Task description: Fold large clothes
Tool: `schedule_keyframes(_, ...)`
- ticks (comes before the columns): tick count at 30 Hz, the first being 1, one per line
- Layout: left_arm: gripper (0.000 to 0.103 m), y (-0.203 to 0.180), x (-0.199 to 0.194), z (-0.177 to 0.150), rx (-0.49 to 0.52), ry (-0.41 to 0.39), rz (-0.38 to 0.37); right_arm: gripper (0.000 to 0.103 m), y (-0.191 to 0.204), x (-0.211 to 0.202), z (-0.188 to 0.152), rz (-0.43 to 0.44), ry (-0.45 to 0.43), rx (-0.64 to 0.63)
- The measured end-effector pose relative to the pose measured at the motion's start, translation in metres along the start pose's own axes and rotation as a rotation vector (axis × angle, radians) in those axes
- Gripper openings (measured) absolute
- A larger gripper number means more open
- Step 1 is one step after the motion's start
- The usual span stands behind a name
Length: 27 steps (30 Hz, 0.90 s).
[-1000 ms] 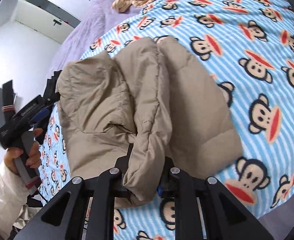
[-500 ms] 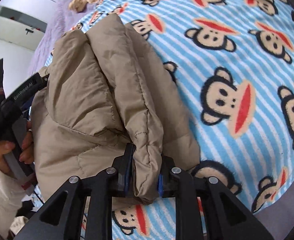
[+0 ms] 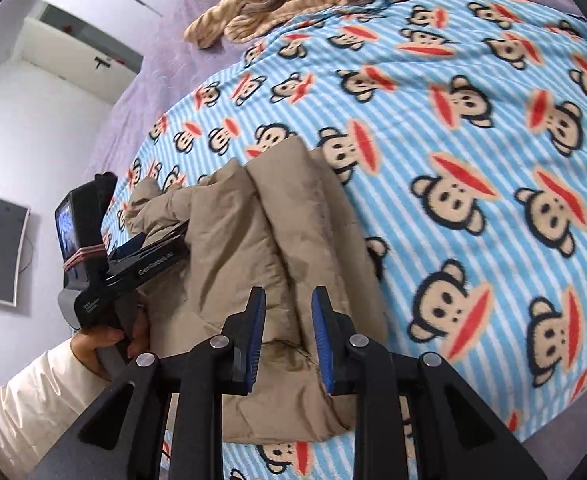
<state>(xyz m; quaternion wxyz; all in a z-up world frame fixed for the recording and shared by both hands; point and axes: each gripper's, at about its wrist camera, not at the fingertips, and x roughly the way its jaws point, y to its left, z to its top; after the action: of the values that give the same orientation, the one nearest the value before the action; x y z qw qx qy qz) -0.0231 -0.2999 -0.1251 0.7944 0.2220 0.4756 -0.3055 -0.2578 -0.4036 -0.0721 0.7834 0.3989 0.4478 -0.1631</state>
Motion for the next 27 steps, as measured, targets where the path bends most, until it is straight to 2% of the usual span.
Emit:
schedule_keyframes(4, 0.102, 0.006, -0.009, 0.001, -0.041, 0.025, 0.014, 0.026, 0.018, 0.034, 0.004, 0.029, 0.083, -0.064)
schedule_keyframes(7, 0.102, 0.015, -0.024, -0.005, -0.066, 0.04, 0.013, 0.026, 0.018, 0.057, 0.001, 0.008, 0.159, -0.082)
schedule_keyframes(10, 0.102, 0.028, -0.043, -0.018, -0.088, 0.043, 0.005, 0.026, 0.013, 0.07, -0.001, -0.001, 0.198, -0.103)
schedule_keyframes(16, 0.102, 0.067, -0.073, -0.071, -0.198, 0.079, -0.04, 0.026, 0.006, 0.083, -0.006, -0.019, 0.216, -0.079)
schedule_keyframes(22, 0.102, 0.092, -0.077, -0.128, -0.31, 0.163, -0.078, 0.026, 0.013, 0.089, -0.014, -0.054, 0.207, -0.078)
schedule_keyframes(27, 0.102, 0.098, -0.082, -0.146, -0.337, 0.177, -0.128, 0.027, 0.021, 0.097, -0.012, -0.091, 0.206, -0.066)
